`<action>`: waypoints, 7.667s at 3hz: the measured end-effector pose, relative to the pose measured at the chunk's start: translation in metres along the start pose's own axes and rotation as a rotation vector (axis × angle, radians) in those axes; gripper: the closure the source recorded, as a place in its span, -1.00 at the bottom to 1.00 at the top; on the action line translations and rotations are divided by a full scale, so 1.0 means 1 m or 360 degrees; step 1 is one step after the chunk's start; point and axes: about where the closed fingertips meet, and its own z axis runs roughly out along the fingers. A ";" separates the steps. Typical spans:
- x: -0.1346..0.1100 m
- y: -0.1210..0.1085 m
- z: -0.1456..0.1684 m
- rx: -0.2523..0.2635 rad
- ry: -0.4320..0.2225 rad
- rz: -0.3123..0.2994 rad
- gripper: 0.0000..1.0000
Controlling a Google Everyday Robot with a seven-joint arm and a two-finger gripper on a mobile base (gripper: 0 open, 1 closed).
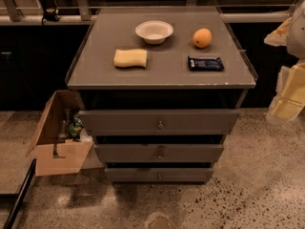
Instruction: Open bottom drawer
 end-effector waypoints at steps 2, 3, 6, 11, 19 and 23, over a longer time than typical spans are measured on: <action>0.000 0.002 -0.001 0.0052 -0.0042 0.0019 -1.00; 0.008 0.015 0.010 0.0111 -0.0202 0.0092 -1.00; -0.002 0.042 0.117 -0.0036 -0.0816 0.0148 -1.00; -0.001 0.032 0.235 0.0149 -0.1079 0.0267 -1.00; 0.037 0.082 0.413 0.0041 -0.1217 0.0515 1.00; 0.071 0.111 0.566 0.0116 -0.0989 0.0761 1.00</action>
Offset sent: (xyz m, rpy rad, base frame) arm -0.0067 -0.0013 -0.0028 0.0664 -0.0943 -0.0358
